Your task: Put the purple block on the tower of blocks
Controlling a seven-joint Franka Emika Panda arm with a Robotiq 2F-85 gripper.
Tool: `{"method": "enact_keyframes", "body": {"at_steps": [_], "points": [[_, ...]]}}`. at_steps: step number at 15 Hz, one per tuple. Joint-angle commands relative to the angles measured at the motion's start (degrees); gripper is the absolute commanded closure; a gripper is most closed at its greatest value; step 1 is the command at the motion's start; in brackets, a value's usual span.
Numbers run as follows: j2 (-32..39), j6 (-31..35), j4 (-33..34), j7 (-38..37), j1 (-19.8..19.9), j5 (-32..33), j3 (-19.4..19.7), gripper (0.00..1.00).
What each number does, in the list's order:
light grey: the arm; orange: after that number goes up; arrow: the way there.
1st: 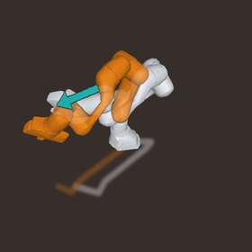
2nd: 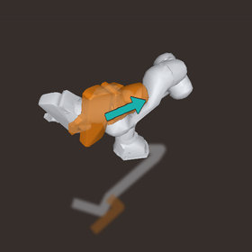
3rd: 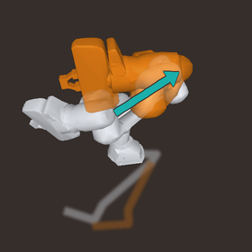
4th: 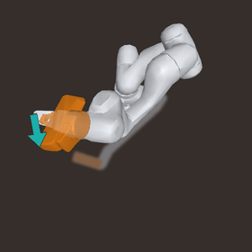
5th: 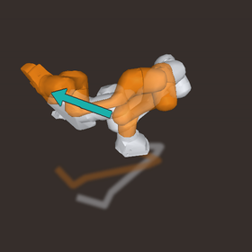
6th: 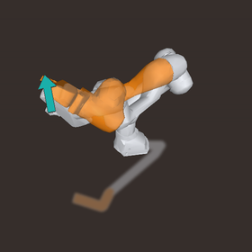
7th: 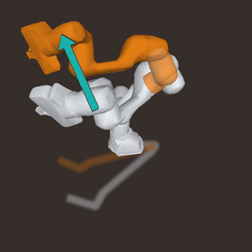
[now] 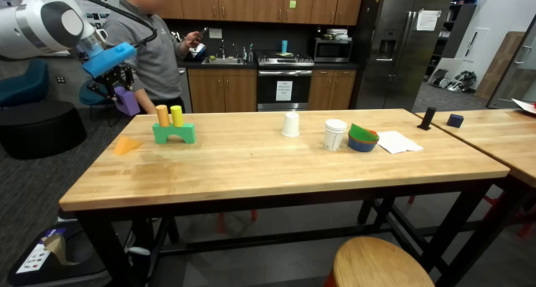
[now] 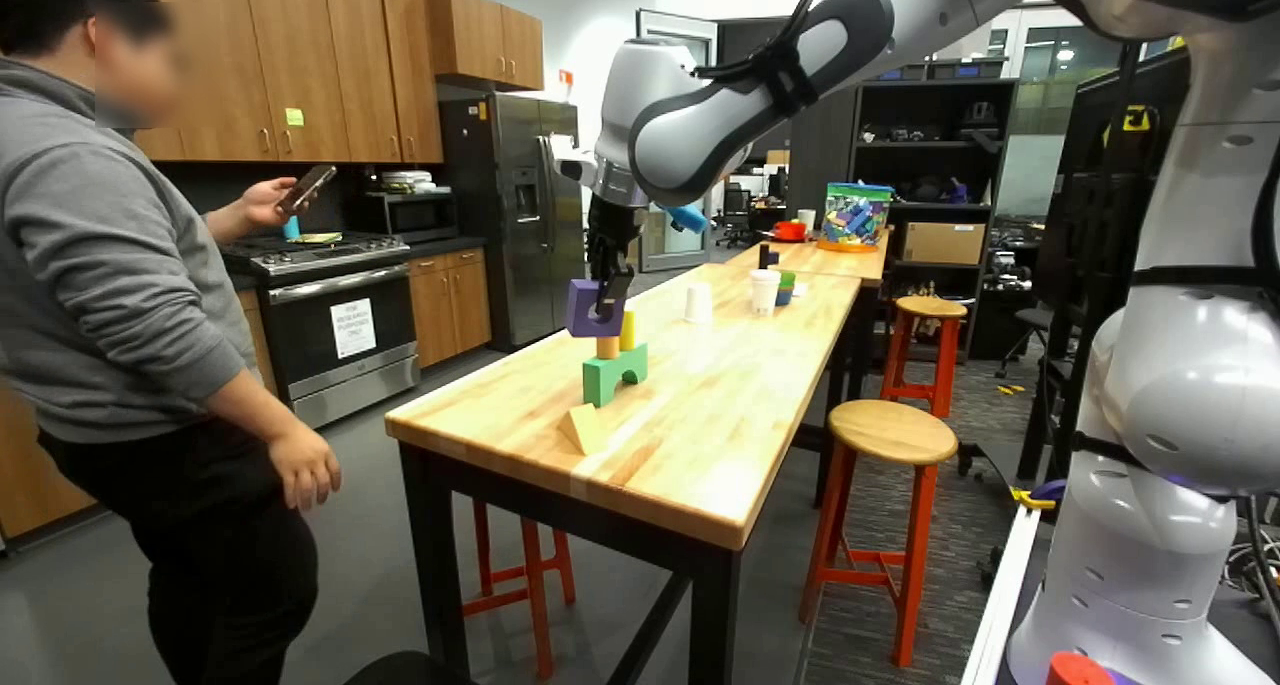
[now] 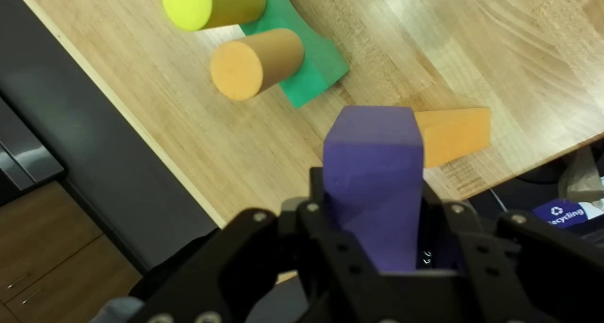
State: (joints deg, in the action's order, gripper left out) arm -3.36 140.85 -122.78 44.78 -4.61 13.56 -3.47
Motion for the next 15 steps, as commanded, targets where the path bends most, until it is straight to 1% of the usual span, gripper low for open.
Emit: {"method": "enact_keyframes", "body": {"at_steps": [1, 2, 5, 8, 12, 15], "points": [[0.2, 0.1, 0.4, 0.6, -0.3, 0.4, -0.3, 0.84], [0.4, 0.1, 0.7, 1.2, -0.4, 0.6, -0.4, 0.84], [0.5, 0.0, 1.3, 6.1, -0.7, 0.0, -0.4, 0.84], [0.4, -0.4, 2.1, 12.3, -0.3, 0.1, 0.3, 0.84], [0.6, -1.4, 4.6, 24.3, 1.8, -0.7, 2.8, 0.84], [1.8, -2.2, 7.1, 36.3, 3.6, -3.2, 5.0, 0.84]]}}
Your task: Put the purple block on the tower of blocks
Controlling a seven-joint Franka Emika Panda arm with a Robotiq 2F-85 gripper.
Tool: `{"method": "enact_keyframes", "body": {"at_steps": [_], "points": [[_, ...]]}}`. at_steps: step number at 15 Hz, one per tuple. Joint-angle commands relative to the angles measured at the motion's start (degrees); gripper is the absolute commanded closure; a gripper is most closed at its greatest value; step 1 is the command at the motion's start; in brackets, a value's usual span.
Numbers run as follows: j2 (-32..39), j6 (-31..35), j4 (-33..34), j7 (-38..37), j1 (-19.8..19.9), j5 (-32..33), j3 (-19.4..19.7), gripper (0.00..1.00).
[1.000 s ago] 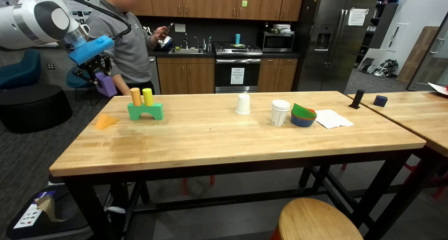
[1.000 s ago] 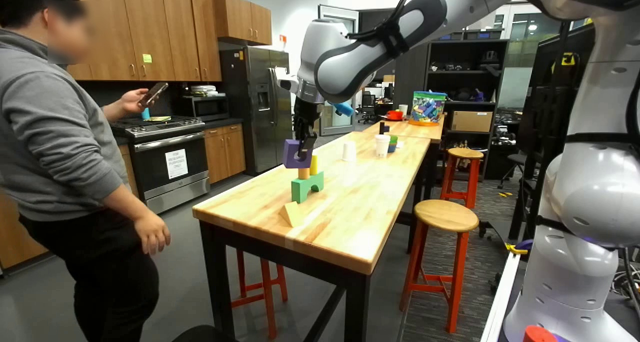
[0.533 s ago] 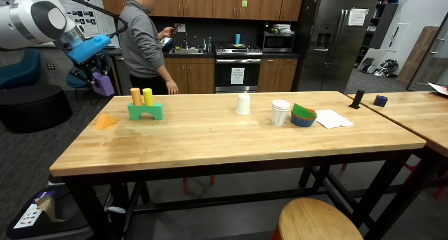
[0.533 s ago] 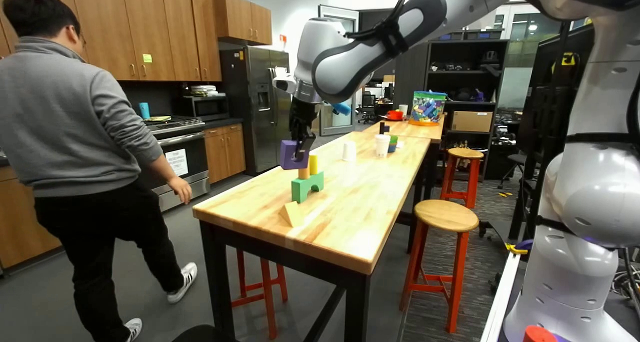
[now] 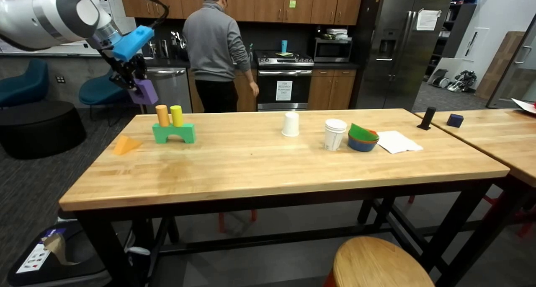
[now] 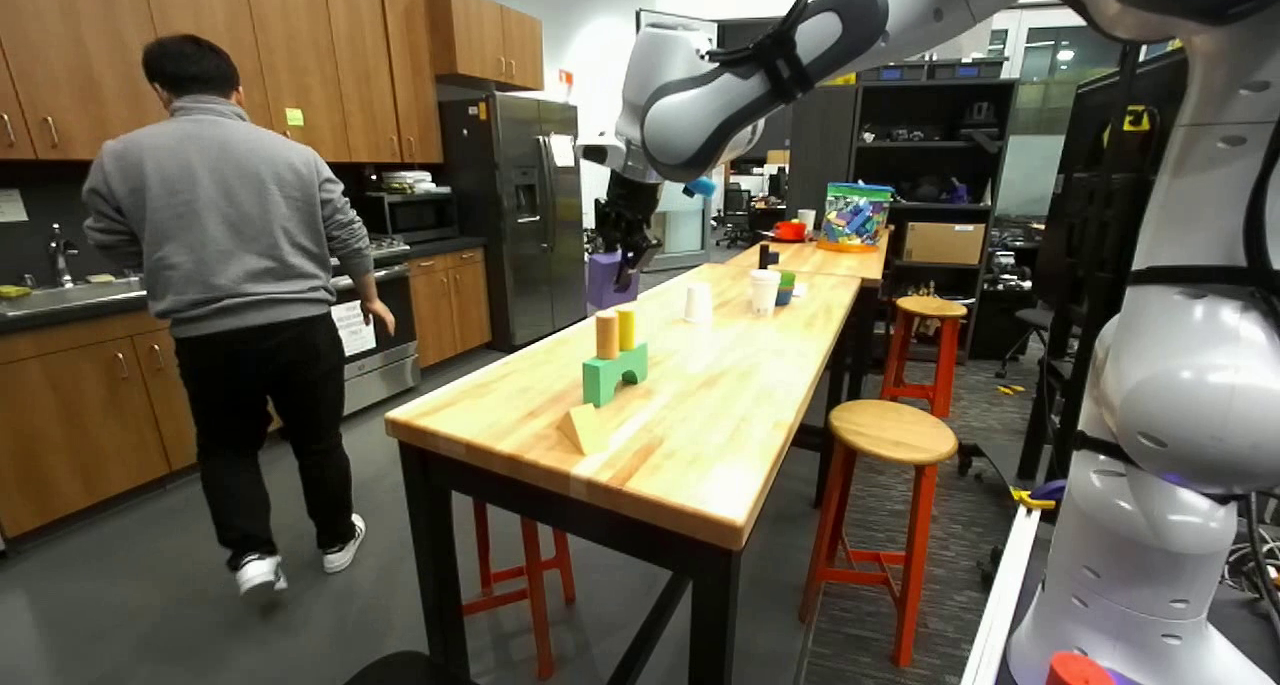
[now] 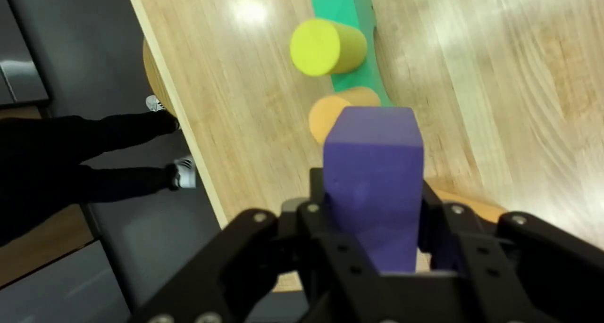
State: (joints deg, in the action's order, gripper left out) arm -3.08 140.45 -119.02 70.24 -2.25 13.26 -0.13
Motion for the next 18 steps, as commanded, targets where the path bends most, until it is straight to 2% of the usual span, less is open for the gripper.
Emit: {"method": "enact_keyframes", "body": {"at_steps": [1, 6, 12, 18], "points": [[2.0, -2.2, 4.1, 14.5, 1.7, -3.4, 2.2, 0.84], [7.6, -5.8, 10.2, 31.4, 2.9, -10.4, 2.2, 0.84], [15.0, -11.5, 21.5, 36.1, 3.9, -9.6, 1.1, 0.84], [18.1, -16.3, 31.8, 42.6, 6.2, -9.3, 1.3, 0.84]]}}
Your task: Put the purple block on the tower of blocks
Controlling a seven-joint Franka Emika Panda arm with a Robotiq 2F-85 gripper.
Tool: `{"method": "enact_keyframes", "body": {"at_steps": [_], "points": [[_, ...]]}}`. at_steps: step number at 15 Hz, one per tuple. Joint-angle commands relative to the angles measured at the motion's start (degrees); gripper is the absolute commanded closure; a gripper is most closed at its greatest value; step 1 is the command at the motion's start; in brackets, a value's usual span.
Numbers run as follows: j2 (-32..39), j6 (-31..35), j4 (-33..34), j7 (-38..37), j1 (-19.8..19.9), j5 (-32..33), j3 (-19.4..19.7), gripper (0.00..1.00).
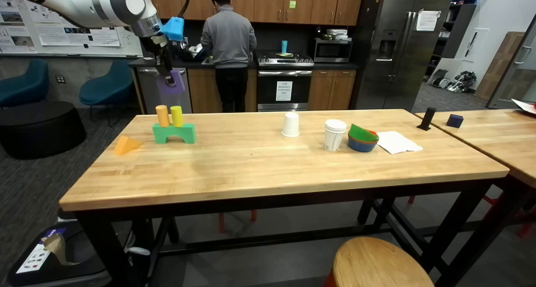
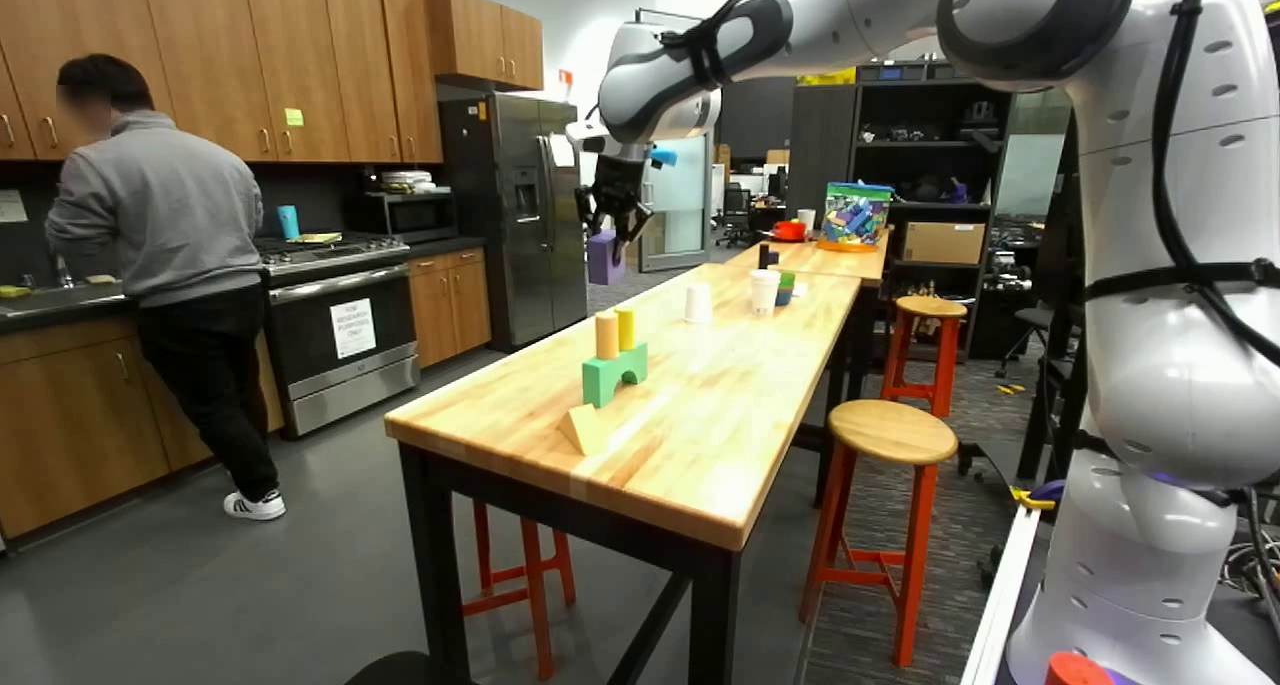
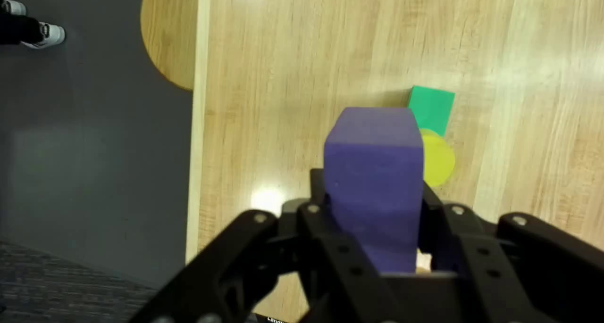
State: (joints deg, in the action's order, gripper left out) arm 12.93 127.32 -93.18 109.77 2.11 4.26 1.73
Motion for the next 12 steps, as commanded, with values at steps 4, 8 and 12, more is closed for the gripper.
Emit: {"method": "enact_keyframes", "body": {"at_steps": [4, 8, 12], "points": [[4.3, -6.6, 11.1, 1.3, 3.3, -3.5, -0.7, 0.84], [6.8, -7.6, 14.8, 0.6, 3.7, -4.2, -0.9, 0.84], [8.6, -7.9, 17.3, -1.6, 3.6, -3.5, -0.8, 0.84]]}}
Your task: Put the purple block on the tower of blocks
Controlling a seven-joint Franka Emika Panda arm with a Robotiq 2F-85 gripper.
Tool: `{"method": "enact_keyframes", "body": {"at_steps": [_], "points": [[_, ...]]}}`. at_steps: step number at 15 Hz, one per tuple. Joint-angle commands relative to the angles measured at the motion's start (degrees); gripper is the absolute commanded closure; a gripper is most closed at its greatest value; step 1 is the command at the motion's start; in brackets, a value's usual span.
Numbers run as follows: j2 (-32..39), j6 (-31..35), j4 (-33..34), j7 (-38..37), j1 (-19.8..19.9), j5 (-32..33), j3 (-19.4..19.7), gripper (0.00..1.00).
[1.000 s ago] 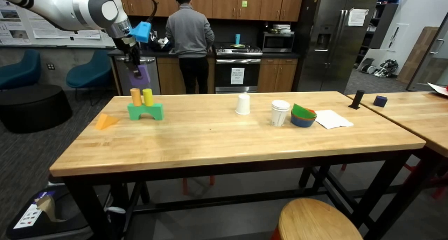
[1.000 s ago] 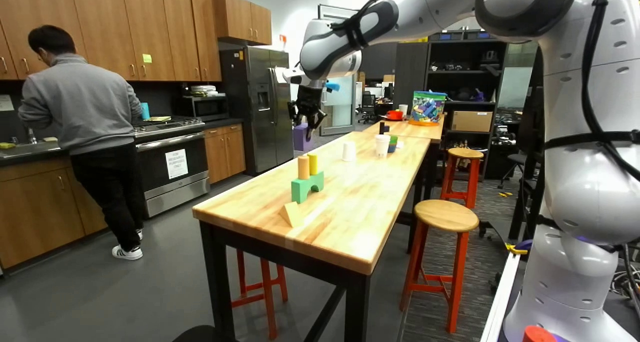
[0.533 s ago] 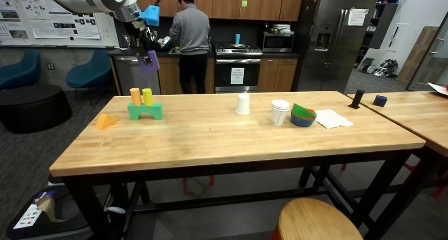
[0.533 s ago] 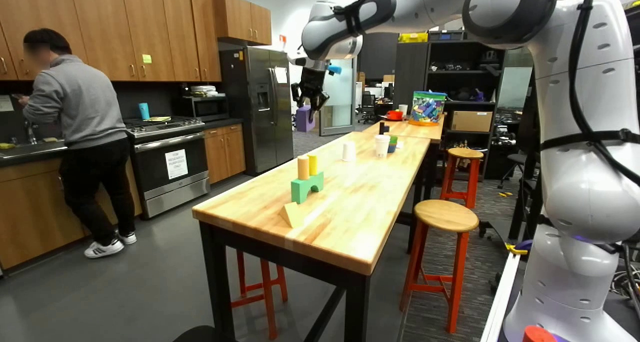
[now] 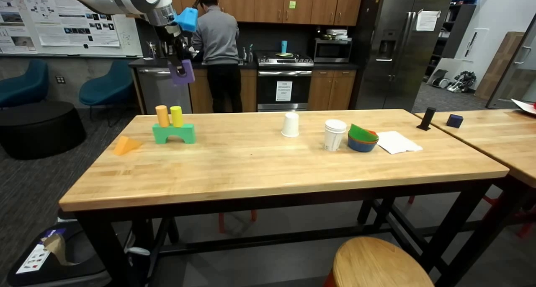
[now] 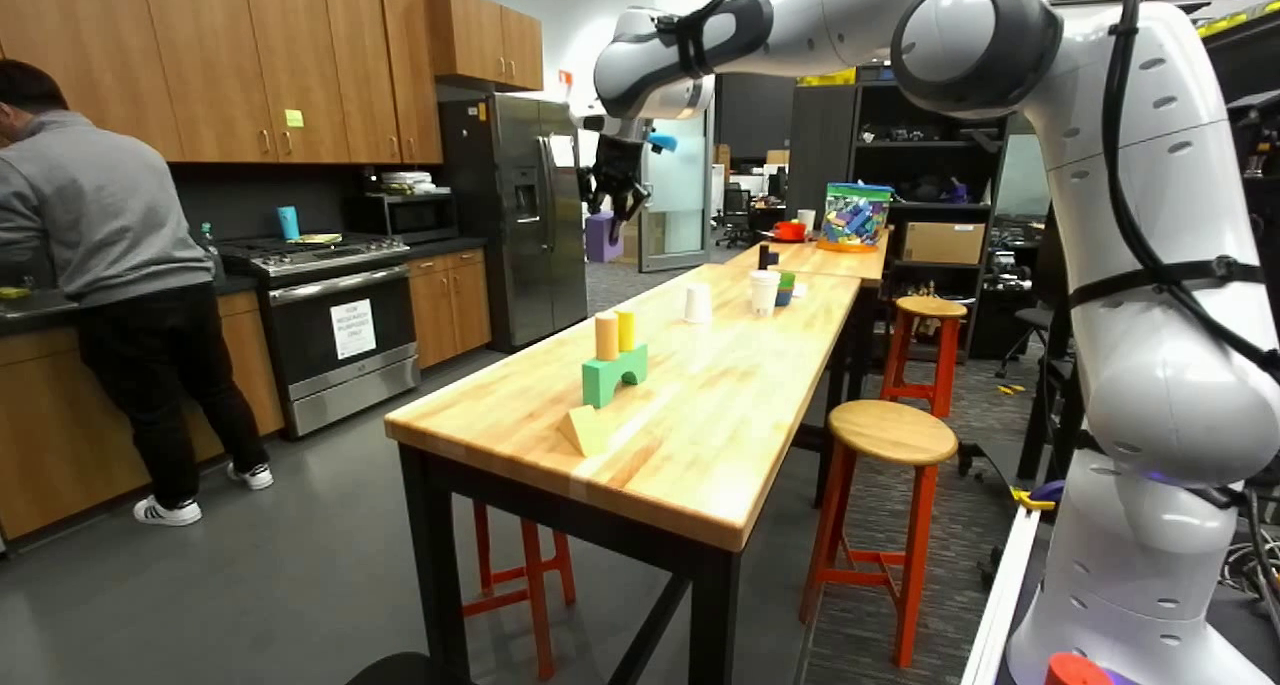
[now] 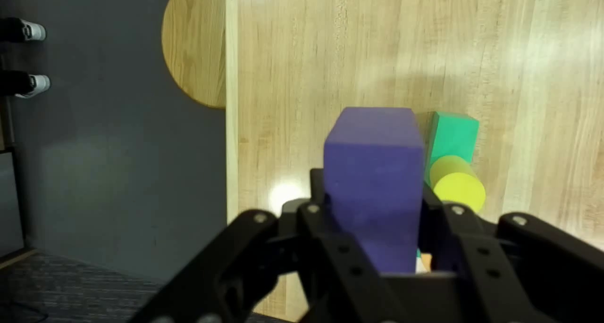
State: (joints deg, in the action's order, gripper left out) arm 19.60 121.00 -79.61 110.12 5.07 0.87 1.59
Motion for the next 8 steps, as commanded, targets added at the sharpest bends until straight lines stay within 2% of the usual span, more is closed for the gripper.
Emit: {"method": "enact_keyframes", "body": {"at_steps": [1, 8], "points": [[2.3, -1.7, 4.1, -2.5, 0.6, 0.0, -0.7, 0.84], [2.6, -1.1, 4.9, -6.6, 0.4, 0.8, -0.7, 0.84]]}}
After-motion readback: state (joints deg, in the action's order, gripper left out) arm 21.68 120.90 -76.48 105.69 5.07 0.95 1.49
